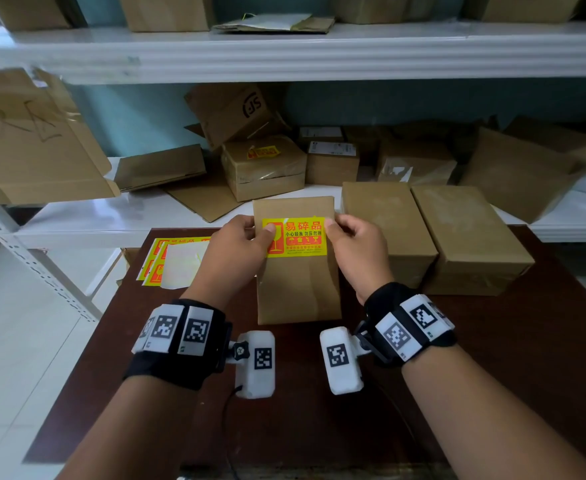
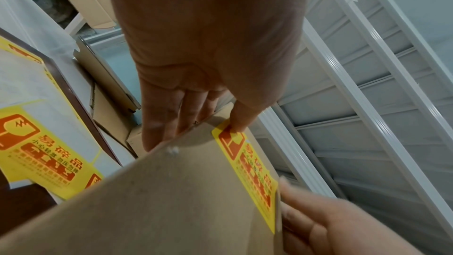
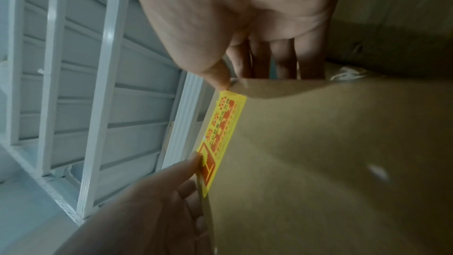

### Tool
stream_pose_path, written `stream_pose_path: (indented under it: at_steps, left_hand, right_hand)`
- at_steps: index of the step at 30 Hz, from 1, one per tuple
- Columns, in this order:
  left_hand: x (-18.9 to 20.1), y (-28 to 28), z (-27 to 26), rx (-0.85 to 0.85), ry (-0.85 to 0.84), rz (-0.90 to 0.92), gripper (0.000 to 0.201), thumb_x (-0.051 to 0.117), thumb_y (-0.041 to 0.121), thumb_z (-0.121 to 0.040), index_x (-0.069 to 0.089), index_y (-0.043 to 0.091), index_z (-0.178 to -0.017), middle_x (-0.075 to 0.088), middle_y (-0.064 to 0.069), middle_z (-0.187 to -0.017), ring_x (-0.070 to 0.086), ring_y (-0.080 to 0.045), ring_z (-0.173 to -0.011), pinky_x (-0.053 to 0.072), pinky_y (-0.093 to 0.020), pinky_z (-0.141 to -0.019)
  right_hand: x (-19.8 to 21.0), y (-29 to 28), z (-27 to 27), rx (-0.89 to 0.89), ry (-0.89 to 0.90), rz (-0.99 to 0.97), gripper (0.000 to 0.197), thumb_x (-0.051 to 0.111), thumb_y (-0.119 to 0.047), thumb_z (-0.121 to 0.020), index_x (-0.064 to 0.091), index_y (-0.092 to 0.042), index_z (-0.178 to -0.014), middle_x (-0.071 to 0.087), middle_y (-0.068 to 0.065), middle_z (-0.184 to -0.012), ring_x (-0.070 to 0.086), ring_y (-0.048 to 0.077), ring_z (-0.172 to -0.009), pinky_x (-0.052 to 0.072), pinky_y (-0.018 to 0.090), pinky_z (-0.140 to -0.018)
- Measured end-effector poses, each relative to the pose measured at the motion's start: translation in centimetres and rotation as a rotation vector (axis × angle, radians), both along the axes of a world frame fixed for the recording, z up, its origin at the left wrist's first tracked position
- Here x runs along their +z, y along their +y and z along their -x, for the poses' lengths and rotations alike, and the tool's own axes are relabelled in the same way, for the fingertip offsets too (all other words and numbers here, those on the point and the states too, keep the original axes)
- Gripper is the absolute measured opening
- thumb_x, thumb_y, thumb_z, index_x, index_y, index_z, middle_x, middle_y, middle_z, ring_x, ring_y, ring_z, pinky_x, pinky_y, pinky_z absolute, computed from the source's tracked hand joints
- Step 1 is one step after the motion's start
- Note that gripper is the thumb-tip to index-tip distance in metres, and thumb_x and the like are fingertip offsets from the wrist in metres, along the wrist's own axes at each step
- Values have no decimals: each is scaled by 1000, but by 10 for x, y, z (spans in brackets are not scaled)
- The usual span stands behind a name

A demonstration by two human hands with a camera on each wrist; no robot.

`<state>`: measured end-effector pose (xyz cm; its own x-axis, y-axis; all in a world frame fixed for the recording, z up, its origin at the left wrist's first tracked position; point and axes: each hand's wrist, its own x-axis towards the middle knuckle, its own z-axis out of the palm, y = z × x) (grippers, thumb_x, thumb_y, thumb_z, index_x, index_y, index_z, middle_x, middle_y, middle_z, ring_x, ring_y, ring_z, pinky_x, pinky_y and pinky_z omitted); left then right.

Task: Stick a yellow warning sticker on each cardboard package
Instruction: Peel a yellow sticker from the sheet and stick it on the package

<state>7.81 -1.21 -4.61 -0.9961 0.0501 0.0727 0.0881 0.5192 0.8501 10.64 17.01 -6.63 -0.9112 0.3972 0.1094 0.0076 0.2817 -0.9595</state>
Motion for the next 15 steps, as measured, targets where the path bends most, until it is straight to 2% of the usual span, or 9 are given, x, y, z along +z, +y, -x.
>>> stream_pose_path:
  at_steps: [2,3,5,7,9,11,15]
  left_hand:
    - [0,0,0,-1,7,-28,33,61,40,-96,66,17,-120,74,5,-107,69,-12,-102,56,-42,-93]
    - [0,1,-1,-7,16,-28,33,63,39,-95,66,17,-120,74,5,-108,69,-12,-103,56,-42,-94]
    - [1,3,-2,-13,40,-16,35,65,39,-92,66,18,-120,73,5,-110,68,-12,-105,56,-42,-94]
    - [1,5,-4,-23,63,-8,39,68,41,-90,65,19,-121,73,5,-113,69,-11,-105,56,-42,-94]
    - [1,6,-5,-30,75,18,43,71,41,-88,64,19,-123,73,5,-115,69,-10,-101,56,-41,-93]
    - [1,6,-5,-34,74,35,45,73,42,-86,64,19,-124,72,5,-115,70,-9,-99,57,-40,-92]
    - [2,4,-6,-23,66,41,44,73,41,-86,64,19,-123,72,4,-116,70,-7,-96,57,-38,-91]
  right_hand:
    - [6,-4,-4,16,-23,-11,25,68,-55,-88,64,-33,-99,69,-17,-98,63,-1,-92,54,28,-86]
    - [9,-6,-5,12,-28,-23,33,70,-62,-82,58,-35,-95,67,-17,-97,62,-2,-89,53,26,-81]
    - [11,-10,-5,-36,-38,-98,56,72,-74,-66,55,-33,-99,67,-14,-100,63,3,-89,53,29,-76]
    - [9,-11,-4,-72,-45,-169,69,72,-78,-60,52,-28,-105,66,-12,-102,64,8,-91,55,33,-77]
    - [8,-10,-4,-86,-37,-180,63,77,-70,-65,51,-29,-105,66,-11,-102,63,9,-92,54,34,-78]
    - [8,-8,-4,-97,-13,-171,53,80,-62,-70,53,-28,-101,67,-13,-94,63,7,-86,52,31,-74]
    - [3,-2,-2,-97,52,-83,29,83,-49,-76,61,-30,-80,68,-14,-79,64,2,-76,55,31,-74]
